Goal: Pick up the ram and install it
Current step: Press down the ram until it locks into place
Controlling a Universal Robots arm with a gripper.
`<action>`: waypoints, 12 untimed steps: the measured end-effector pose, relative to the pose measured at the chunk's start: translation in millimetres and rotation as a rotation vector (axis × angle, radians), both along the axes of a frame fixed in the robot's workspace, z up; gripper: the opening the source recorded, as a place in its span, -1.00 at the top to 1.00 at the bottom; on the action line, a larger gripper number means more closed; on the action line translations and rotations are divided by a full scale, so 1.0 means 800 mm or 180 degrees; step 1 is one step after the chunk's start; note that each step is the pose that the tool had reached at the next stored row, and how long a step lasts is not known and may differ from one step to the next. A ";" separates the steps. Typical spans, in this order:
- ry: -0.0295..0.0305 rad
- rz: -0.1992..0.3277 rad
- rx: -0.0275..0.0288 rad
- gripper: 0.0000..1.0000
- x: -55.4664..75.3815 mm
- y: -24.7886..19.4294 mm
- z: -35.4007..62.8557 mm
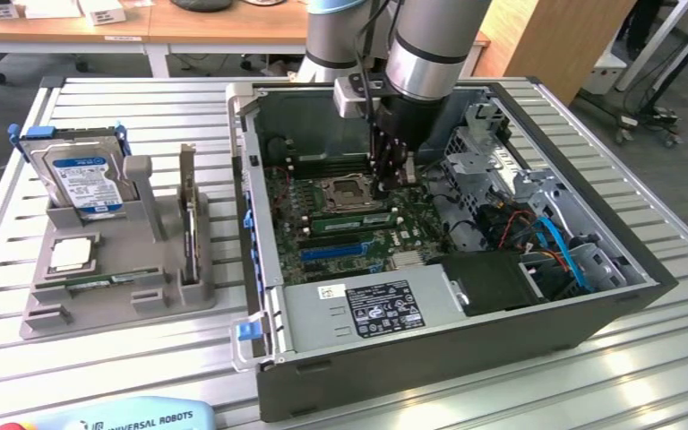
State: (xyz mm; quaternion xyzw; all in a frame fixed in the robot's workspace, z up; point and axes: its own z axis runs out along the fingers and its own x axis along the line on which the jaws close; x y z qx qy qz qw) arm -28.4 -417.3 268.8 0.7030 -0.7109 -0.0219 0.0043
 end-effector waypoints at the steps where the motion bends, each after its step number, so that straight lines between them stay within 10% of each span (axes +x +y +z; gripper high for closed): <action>1: 0.0000 0.0000 0.0000 0.78 0.000 0.0000 0.000; 12: 0.0000 0.0000 0.0000 0.80 0.000 0.0000 0.000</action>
